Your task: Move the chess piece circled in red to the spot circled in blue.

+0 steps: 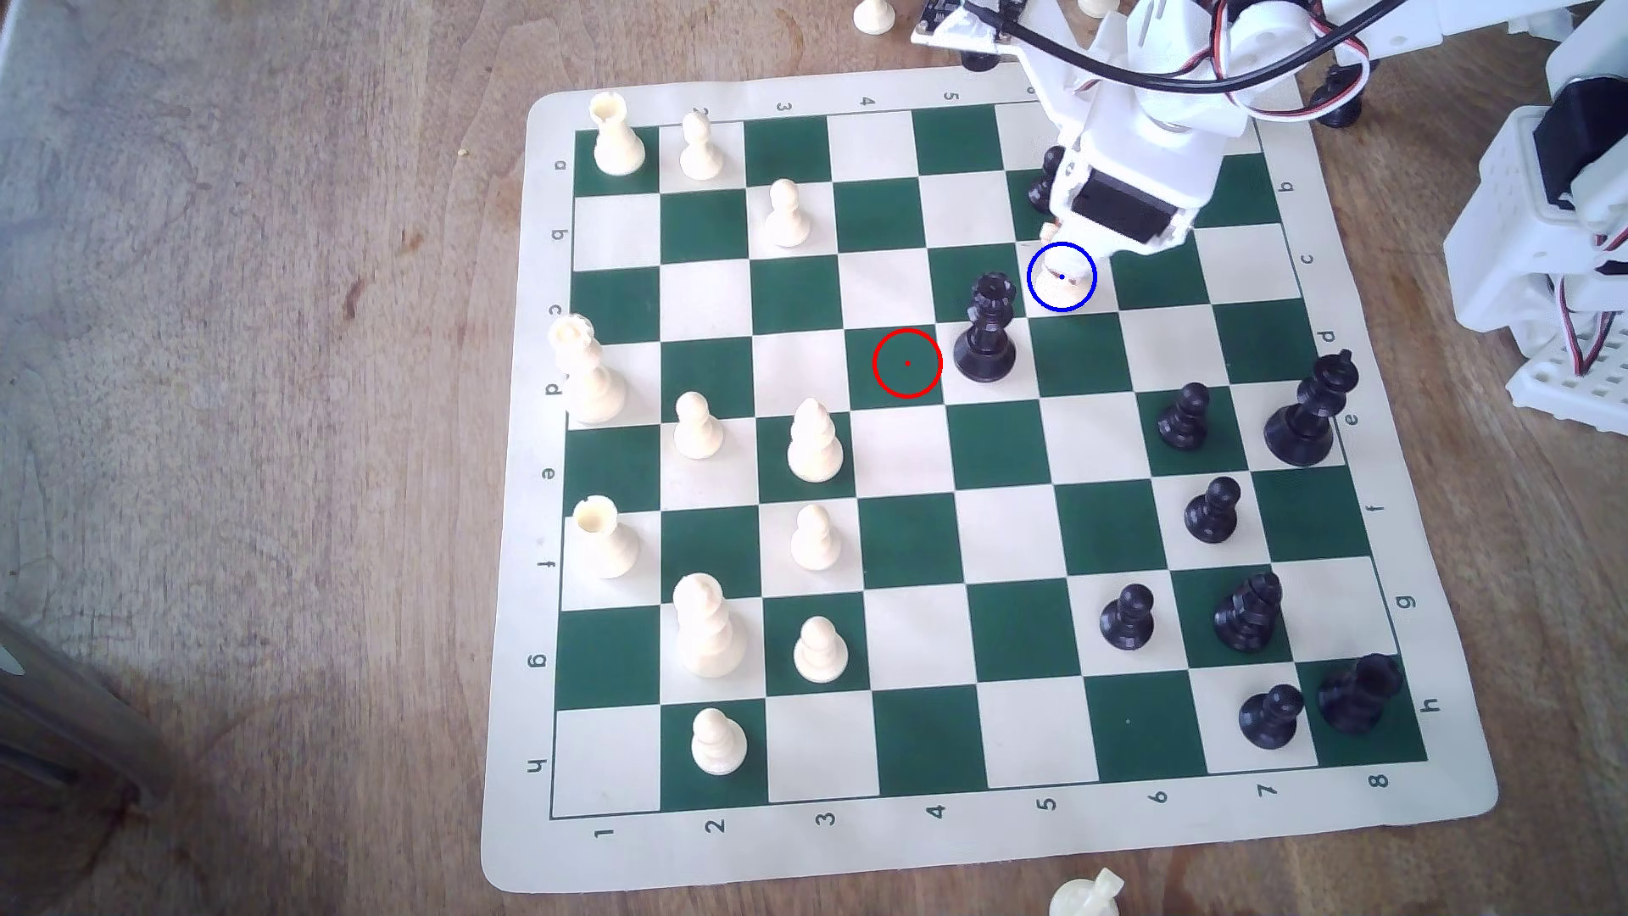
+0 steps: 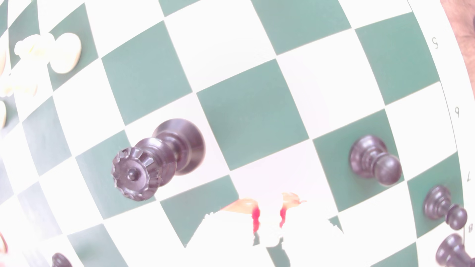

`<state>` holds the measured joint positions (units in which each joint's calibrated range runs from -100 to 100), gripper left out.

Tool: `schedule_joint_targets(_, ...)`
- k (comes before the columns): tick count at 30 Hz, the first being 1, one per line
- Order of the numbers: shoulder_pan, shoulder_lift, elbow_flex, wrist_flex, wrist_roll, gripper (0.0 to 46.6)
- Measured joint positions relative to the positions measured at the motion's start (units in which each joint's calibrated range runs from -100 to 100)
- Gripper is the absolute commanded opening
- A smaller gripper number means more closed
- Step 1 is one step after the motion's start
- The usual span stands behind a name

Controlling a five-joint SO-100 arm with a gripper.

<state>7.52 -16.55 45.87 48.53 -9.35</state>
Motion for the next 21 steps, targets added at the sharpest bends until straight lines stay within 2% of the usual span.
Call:
schedule_joint_targets(9,1.3,0.0,0.0,-0.1,1.0,0.9)
schedule_joint_targets(11,1.2,0.0,0.8,0.3,1.0,8.5)
schedule_joint_targets(15,1.2,-0.1,2.4,0.4,1.3,16.1)
schedule_joint_targets(21,1.2,-0.3,4.0,1.5,2.4,18.1)
